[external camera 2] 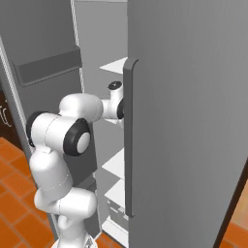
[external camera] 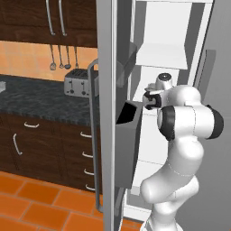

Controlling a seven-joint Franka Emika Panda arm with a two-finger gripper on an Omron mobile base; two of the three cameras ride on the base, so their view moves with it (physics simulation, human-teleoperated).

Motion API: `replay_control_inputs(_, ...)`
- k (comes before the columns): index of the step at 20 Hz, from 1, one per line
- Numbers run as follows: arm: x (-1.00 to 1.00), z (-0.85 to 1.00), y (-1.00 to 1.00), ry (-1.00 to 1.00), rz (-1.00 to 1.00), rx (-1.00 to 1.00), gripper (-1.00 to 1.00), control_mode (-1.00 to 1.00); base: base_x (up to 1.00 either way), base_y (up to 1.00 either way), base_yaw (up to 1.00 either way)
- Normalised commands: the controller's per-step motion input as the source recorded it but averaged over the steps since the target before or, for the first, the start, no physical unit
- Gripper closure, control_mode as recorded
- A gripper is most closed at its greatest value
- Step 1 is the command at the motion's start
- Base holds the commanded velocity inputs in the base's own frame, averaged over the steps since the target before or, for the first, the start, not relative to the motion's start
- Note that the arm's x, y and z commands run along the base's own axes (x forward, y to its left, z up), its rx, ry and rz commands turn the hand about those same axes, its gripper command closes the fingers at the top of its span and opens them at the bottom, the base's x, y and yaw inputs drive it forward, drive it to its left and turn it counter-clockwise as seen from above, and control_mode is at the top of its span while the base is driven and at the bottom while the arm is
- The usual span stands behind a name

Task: Take the meat container that has the fish and place it on the second highest rack of the freezer. Then take the vegetable container that has the sweet potato and cucumber and place it on the highest rack of the freezer.

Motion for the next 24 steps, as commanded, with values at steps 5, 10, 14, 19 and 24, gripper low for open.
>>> replay_control_inputs(5,0.46,-0.22,-0.03,-0.04,0.00,0.00,1.00,-1.00,0.00,0.00,0.00)
replay_control_inputs(10,0.45,-0.05,-0.09,-0.01,0.00,0.00,1.00,-1.00,0.00,0.00,0.00)
replay_control_inputs(14,0.38,0.00,-0.12,0.00,0.00,0.00,1.00,-1.00,0.00,0.00,0.00)
replay_control_inputs(19,0.26,-0.08,-0.13,-0.01,0.00,0.00,1.00,-1.00,0.00,0.00,0.00)
replay_control_inputs(24,0.00,-0.03,0.00,-0.01,0.00,0.00,1.00,-1.00,0.00,0.00,0.00)
